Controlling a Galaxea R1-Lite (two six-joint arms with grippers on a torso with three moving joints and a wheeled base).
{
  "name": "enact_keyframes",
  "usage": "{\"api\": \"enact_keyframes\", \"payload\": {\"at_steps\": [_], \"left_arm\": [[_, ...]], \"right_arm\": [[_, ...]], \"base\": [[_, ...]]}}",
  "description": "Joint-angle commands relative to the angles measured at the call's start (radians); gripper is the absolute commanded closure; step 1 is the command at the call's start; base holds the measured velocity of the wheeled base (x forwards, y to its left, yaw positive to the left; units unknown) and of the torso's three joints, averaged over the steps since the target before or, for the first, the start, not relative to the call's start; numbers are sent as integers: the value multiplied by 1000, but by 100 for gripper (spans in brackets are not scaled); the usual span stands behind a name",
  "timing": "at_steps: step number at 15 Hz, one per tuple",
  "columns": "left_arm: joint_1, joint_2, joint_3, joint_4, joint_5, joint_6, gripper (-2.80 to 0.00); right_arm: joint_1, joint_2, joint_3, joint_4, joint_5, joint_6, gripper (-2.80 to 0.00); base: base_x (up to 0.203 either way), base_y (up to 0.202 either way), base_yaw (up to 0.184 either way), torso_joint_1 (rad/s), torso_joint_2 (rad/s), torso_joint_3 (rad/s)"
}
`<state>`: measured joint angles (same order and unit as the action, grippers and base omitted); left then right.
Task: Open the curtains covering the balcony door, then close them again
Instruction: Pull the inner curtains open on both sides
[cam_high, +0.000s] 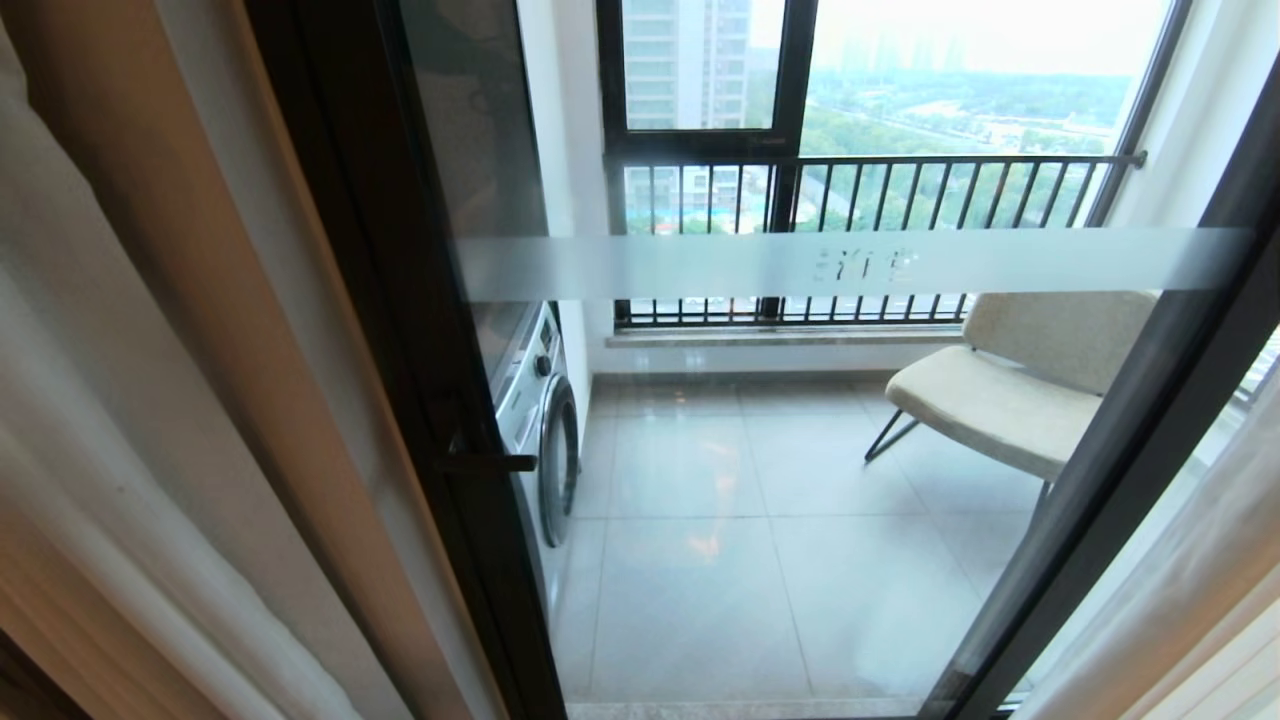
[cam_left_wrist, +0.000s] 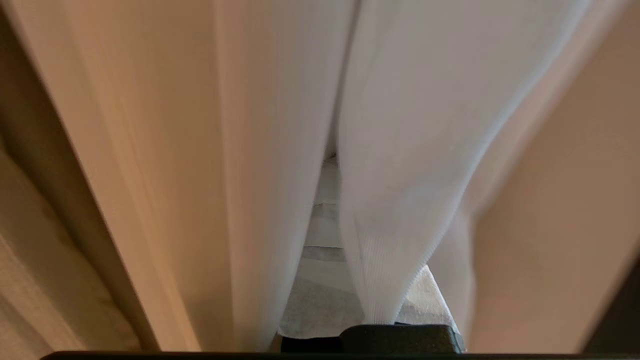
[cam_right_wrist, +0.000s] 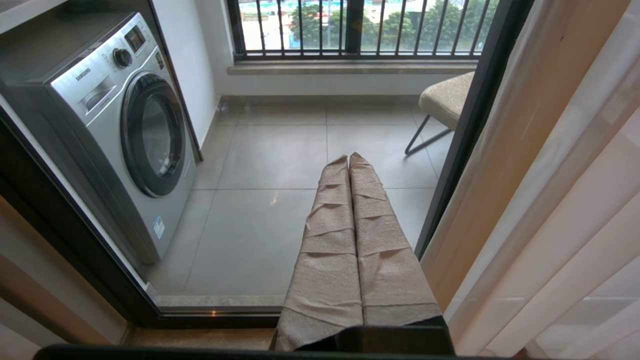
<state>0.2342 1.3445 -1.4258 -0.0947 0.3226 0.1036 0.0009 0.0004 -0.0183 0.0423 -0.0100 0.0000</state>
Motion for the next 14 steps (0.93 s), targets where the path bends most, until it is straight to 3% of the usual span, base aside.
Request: {"api": "enact_keyframes", "payload": {"at_steps": [1, 6, 14], "left_arm": [[26, 2, -4, 0, 1, -20, 0], [142, 38, -5, 1, -46, -84, 0], [523, 267, -84, -2, -309, -153, 0]], "right_arm": [[2, 0, 0, 1, -1, 0, 0], [2, 0, 0, 1, -1, 0, 0], [2, 0, 0, 1, -1, 0, 0]], "base": [[0, 0, 0, 0, 0, 0], [0, 0, 0, 0, 0, 0], [0, 0, 0, 0, 0, 0]]}}
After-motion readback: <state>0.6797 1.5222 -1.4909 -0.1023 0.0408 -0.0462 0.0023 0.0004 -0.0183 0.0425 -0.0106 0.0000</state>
